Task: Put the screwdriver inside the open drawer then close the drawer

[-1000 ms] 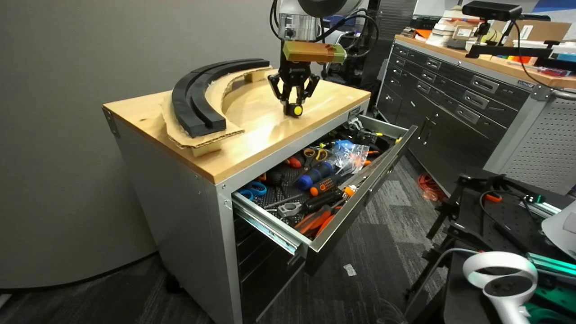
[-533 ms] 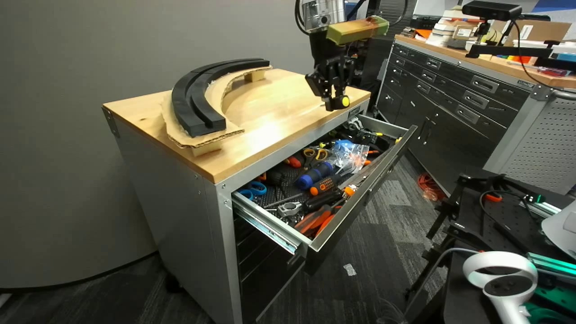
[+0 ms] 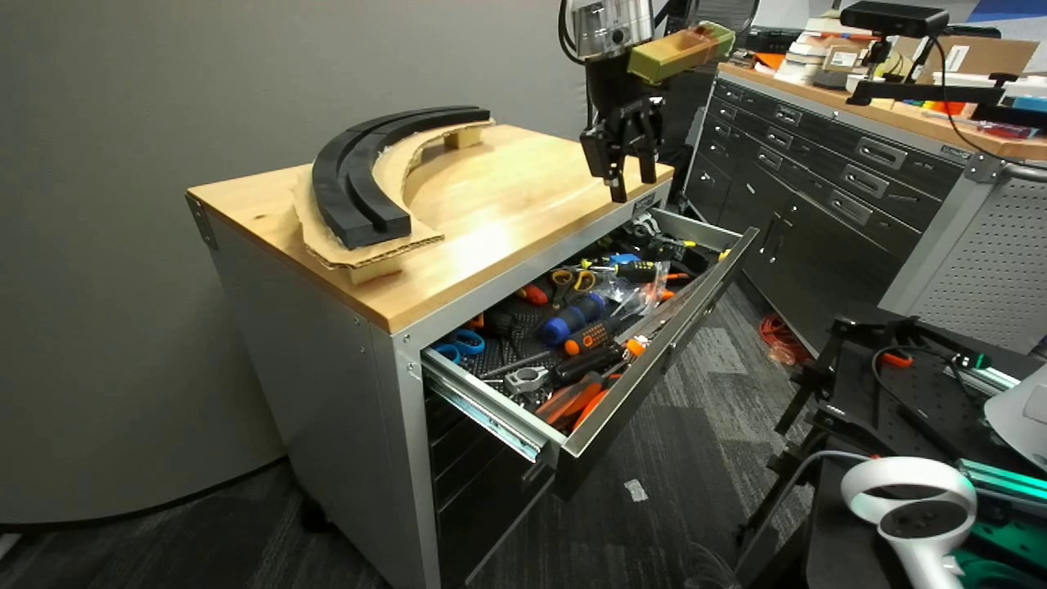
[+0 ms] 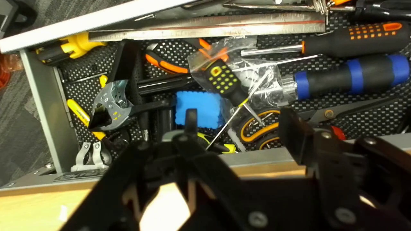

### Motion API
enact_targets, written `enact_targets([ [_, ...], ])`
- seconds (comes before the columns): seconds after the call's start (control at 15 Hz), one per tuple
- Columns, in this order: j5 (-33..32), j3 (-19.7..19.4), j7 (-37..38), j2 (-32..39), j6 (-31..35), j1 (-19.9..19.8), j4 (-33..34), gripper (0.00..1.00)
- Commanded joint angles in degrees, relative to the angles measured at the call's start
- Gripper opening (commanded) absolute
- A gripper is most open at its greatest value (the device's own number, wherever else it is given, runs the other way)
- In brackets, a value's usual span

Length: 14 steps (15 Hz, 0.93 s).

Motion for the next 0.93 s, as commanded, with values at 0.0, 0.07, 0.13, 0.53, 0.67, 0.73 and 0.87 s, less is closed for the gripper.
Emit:
enact_targets([
  [0.0,2.6,0.8,-13.7,-1.4,-1.0,-3.2,-1.7,0.98],
  [0.07,2.6,0.6,-17.8,-1.6,-0.1,-4.2,-2.8,1.0],
  [0.13,2.9,0.5,-21.8,-1.1,-0.5,-5.2,-3.1,1.0],
  [0.53,3.0,-0.3,-27.5,1.2,-10.6,-7.9,-1.6,1.0],
  [0.67,1.9,-0.2,-29.1,1.4,-8.0,-8.3,-3.4,1.0],
  [0.73,2.1,-0.1,-28.7,1.4,-8.4,-8.2,-3.1,1.0],
  [0.87,2.4,-0.3,-29.7,1.9,-8.7,-8.8,-3.3,1.0],
])
